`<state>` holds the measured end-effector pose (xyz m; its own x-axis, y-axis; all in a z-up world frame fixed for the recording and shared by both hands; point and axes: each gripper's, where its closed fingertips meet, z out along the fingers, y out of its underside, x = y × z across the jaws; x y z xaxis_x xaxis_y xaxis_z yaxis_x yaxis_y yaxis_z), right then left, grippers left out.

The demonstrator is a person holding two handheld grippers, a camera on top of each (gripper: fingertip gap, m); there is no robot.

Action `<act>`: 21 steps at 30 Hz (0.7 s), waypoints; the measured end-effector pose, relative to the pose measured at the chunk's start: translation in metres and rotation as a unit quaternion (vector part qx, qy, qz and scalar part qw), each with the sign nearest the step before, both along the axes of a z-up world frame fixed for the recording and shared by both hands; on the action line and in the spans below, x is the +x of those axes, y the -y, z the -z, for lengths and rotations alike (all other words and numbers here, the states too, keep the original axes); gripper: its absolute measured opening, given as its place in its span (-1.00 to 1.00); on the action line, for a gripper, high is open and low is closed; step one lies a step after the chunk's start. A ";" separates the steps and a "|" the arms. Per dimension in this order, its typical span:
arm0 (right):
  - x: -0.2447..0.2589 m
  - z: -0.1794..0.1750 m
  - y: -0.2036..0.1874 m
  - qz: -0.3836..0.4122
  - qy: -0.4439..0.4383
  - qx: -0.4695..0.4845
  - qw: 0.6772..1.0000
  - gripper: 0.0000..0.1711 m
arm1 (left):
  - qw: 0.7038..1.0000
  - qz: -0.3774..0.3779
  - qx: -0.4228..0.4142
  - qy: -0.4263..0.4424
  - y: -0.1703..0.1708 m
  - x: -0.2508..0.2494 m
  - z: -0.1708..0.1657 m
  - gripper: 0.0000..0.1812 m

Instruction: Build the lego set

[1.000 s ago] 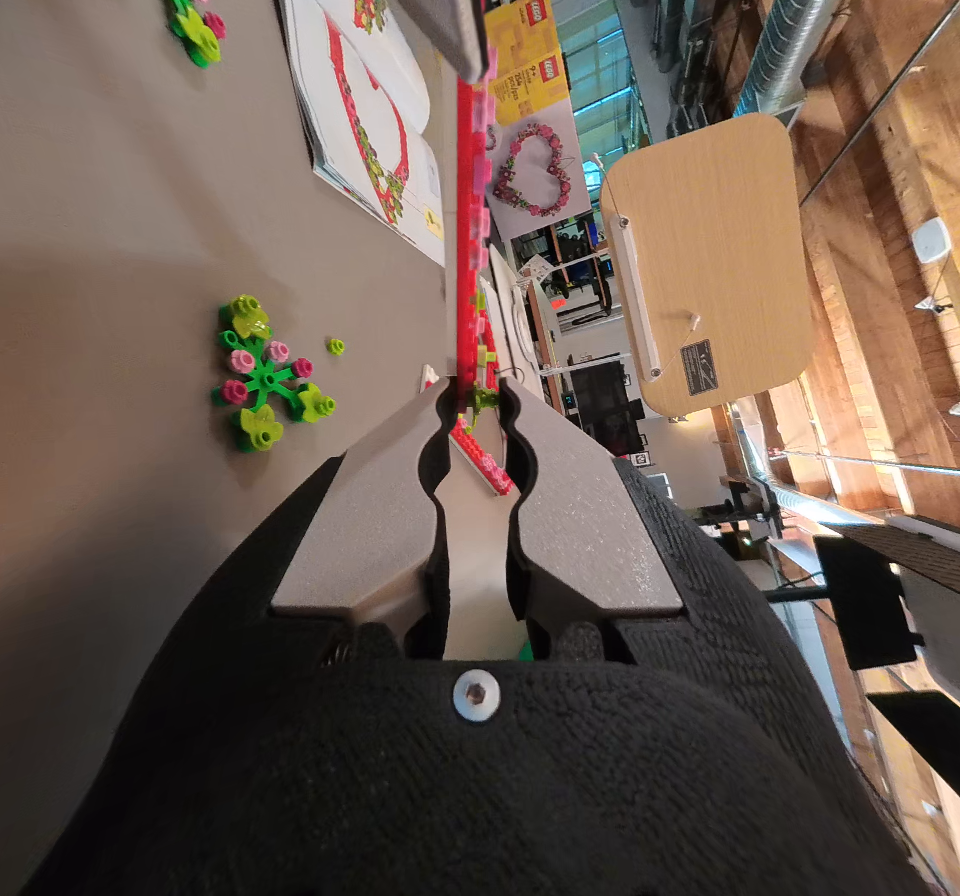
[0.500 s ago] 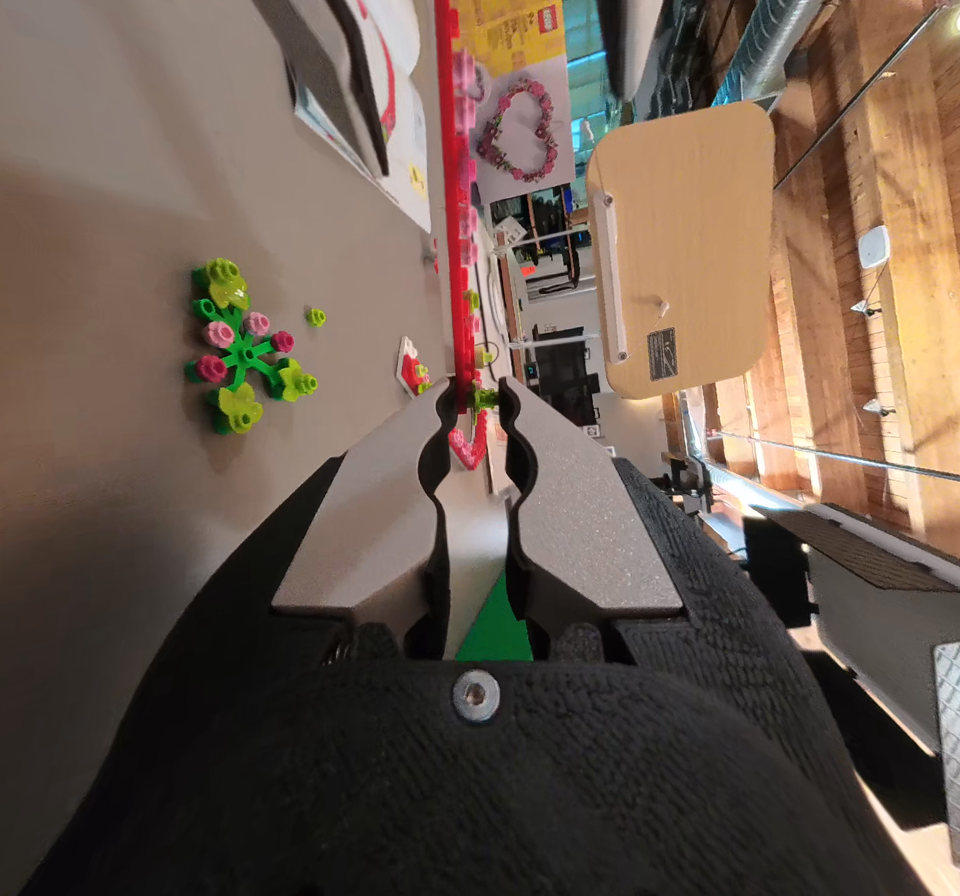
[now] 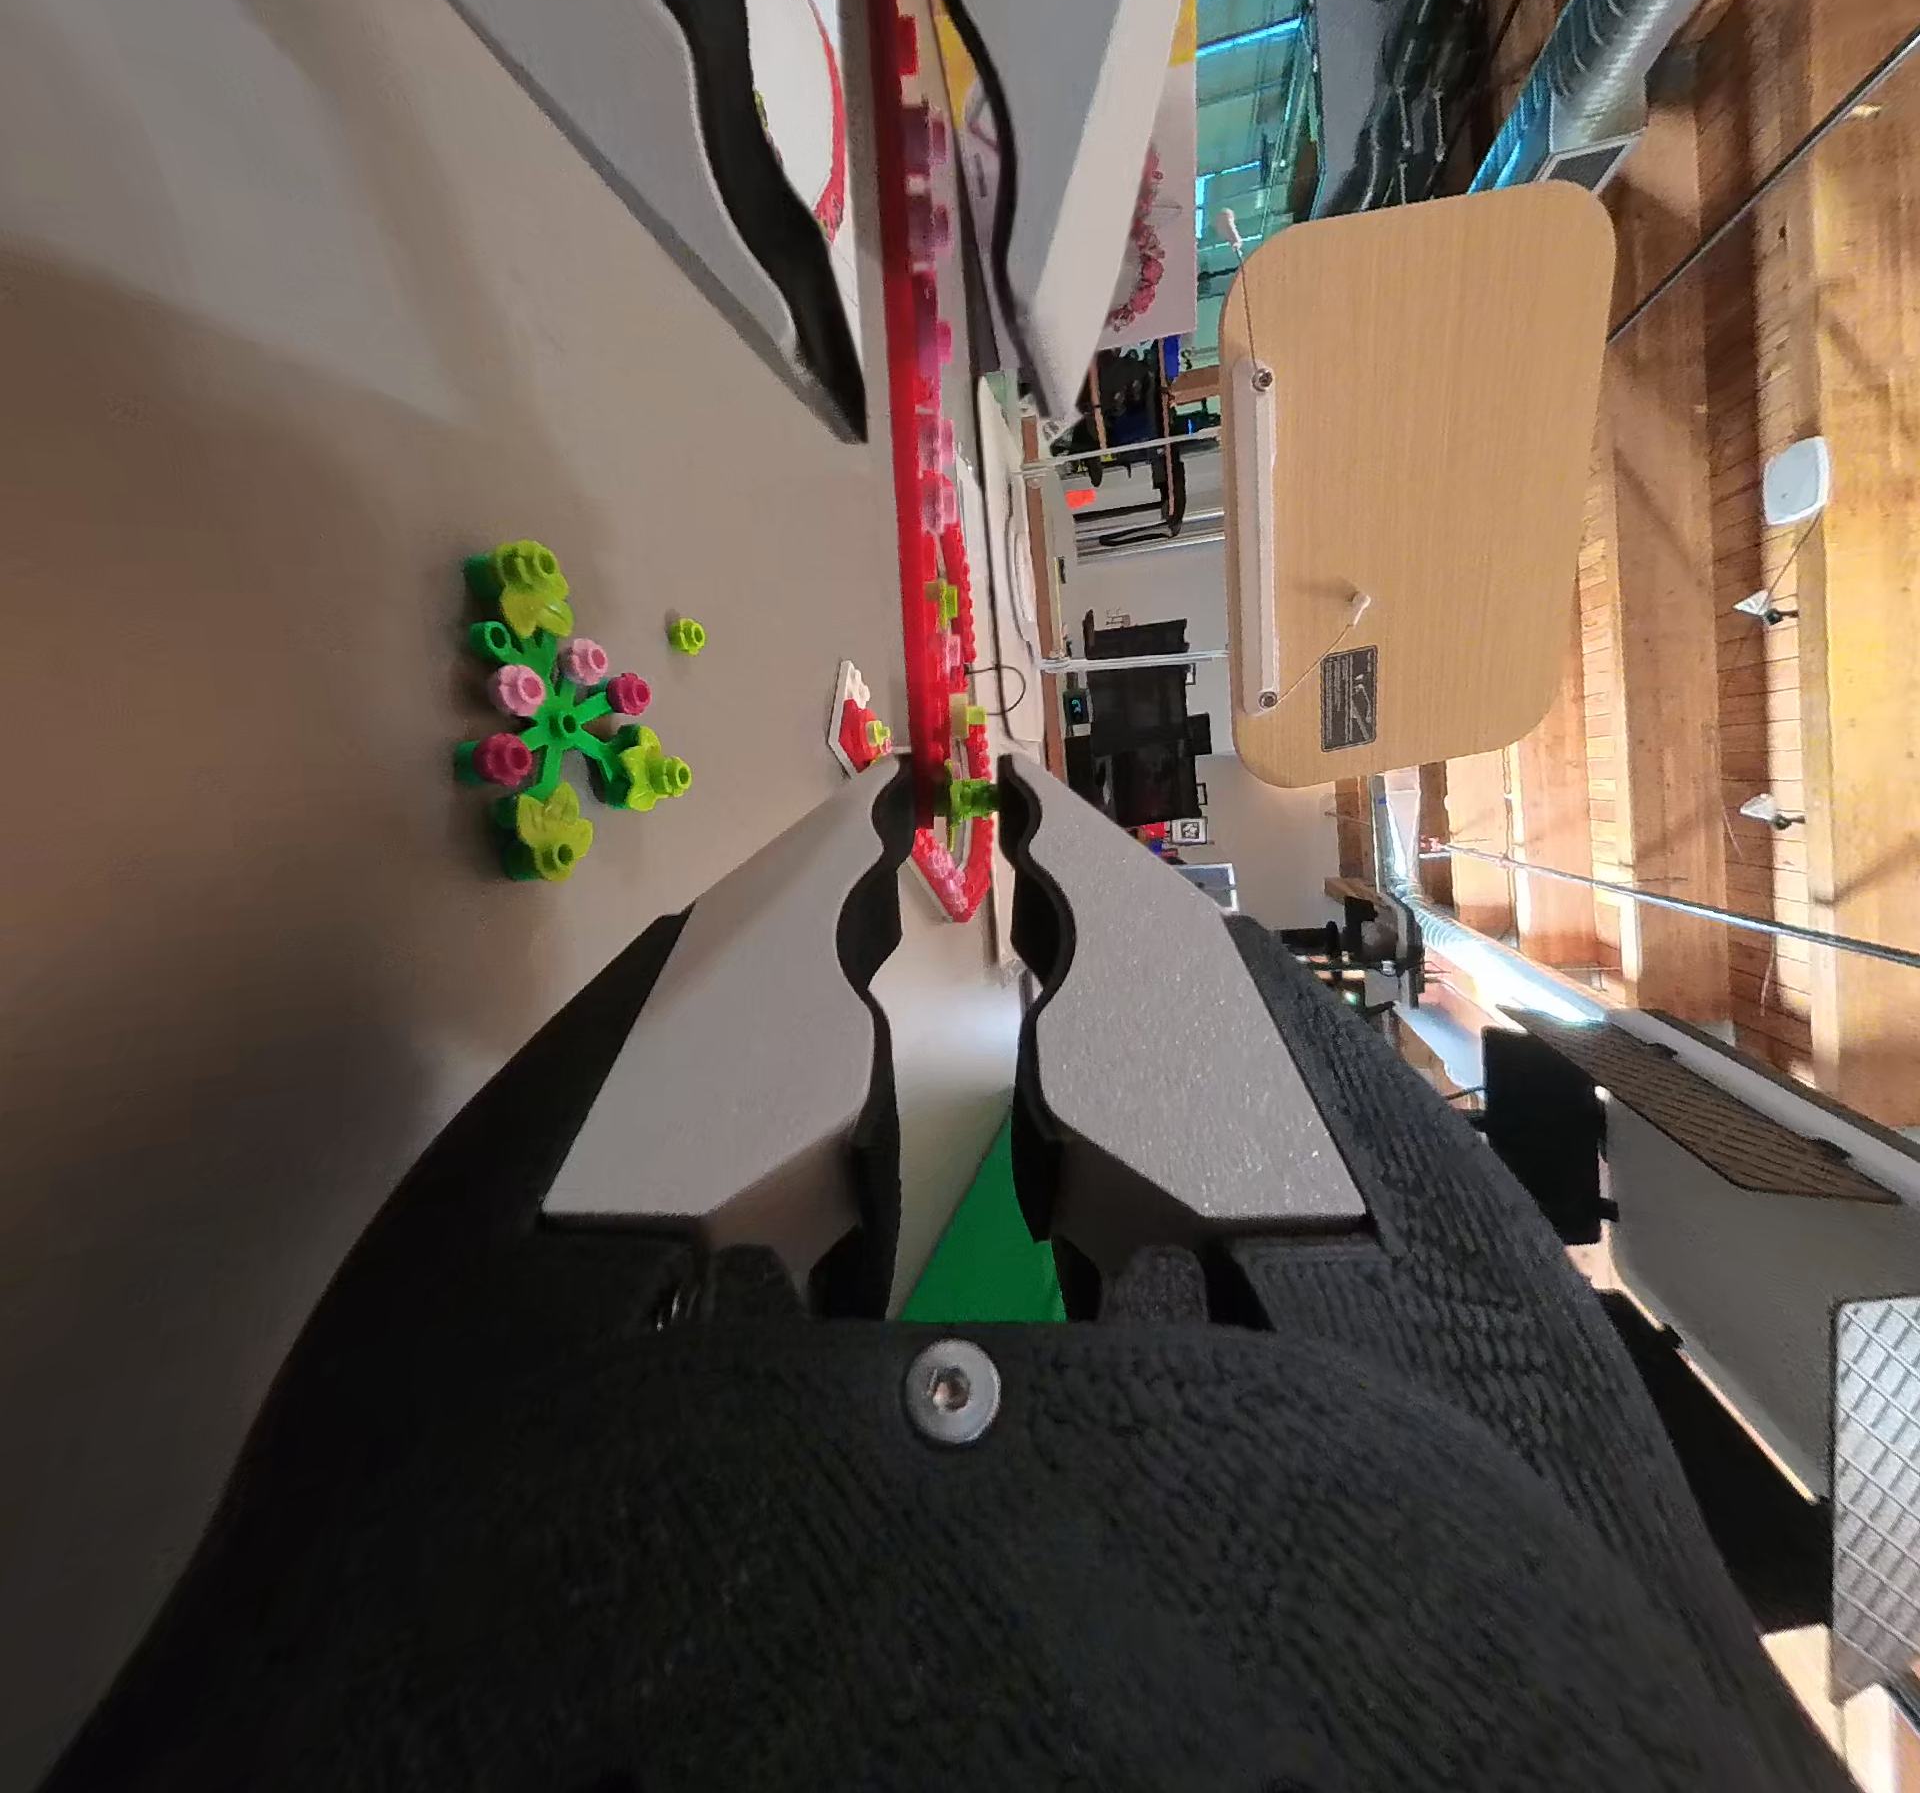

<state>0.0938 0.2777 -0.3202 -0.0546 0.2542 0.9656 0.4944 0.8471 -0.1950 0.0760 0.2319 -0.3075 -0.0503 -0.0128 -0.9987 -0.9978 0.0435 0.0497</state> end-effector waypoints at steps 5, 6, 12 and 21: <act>0.000 0.005 -0.001 0.003 0.011 -0.009 1.000 -0.85 | 1.000 -0.009 -0.016 -0.023 -0.001 -0.001 0.010 -0.88; 0.000 0.005 -0.001 0.003 0.011 -0.010 1.000 -0.84 | 1.000 -0.008 -0.020 -0.022 -0.001 -0.001 0.011 -0.89; 0.000 0.004 0.000 -0.005 0.004 -0.024 1.000 -0.83 | 0.999 -0.002 -0.016 -0.029 -0.001 -0.002 0.010 -0.90; -0.003 0.005 0.006 -0.055 -0.022 -0.119 0.991 -0.56 | 0.999 -0.020 -0.028 -0.035 -0.003 -0.021 0.015 -0.91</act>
